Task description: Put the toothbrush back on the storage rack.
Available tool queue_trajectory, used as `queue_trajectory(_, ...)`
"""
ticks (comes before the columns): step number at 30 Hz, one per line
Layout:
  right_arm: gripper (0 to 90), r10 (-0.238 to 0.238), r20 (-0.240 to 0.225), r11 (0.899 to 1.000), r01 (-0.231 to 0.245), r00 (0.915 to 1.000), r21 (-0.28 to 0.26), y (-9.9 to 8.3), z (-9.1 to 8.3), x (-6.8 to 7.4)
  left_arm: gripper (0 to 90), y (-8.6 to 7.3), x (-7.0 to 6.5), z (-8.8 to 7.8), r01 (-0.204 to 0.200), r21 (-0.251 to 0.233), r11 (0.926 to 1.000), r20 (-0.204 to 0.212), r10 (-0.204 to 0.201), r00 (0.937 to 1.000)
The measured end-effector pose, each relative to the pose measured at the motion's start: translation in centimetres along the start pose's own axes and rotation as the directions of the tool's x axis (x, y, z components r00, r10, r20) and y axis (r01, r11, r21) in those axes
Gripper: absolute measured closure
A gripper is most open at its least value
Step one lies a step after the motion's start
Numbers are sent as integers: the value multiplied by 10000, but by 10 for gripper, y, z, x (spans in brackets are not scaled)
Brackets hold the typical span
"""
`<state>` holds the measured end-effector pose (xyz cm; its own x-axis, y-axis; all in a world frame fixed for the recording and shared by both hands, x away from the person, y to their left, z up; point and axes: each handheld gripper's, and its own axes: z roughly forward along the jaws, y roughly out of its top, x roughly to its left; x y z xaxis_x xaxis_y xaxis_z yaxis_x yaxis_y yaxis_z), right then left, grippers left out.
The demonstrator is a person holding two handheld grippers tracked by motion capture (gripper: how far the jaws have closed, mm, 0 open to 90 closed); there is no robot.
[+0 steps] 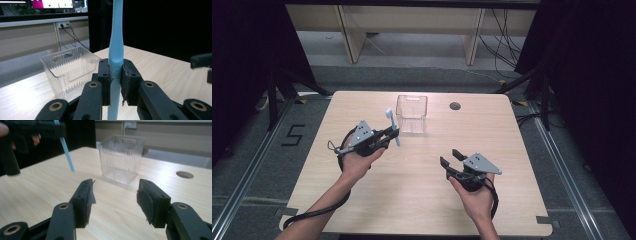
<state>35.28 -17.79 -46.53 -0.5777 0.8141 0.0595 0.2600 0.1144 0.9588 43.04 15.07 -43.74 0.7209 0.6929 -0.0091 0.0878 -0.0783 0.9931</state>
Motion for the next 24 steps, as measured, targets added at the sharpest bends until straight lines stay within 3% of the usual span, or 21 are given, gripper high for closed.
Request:
queue_trajectory(2,467,66,151,9999,-69,9999,151,-9,-1,-2,782,2,3,0,10,-65,10000,-91,-11,10000)
queue_trajectory(3,466,-162,410,9995,150,9990,296,-17,-2,-6,782,3,4,0,-31,-78,10000,-124,30,9999)
queue_trajectory(6,465,-35,335,9982,15,9994,593,-25,-2,-6,783,4,7,1,-59,-82,9999,-184,58,9998)
queue_trajectory(7,468,-312,554,9989,292,9980,374,-32,-2,-7,782,5,8,2,-44,-110,9999,-204,42,9998)
queue_trajectory(9,468,-77,535,9990,53,9985,454,-34,-2,-6,782,6,9,3,-51,-143,9999,-223,48,9997)
queue_trajectory(10,465,-334,701,9983,299,9970,496,-39,-3,-7,782,8,11,6,-73,-164,9998,-251,69,9997)
queue_trajectory(14,457,-259,712,9986,225,9971,482,-44,-3,-7,782,11,15,8,-79,-229,9997,-300,72,9995)
queue_trajectory(15,453,-681,804,9973,658,9944,318,-45,-3,-10,782,12,17,10,-74,-269,9996,-329,65,9994)
queue_trajectory(16,452,-242,738,9987,208,9970,469,-46,-4,-8,782,13,18,10,-63,-291,9996,-332,54,9994)
queue_trajectory(24,448,-209,672,9998,206,9975,59,-48,-3,-10,782,21,25,14,-201,-364,9991,-360,188,9992)
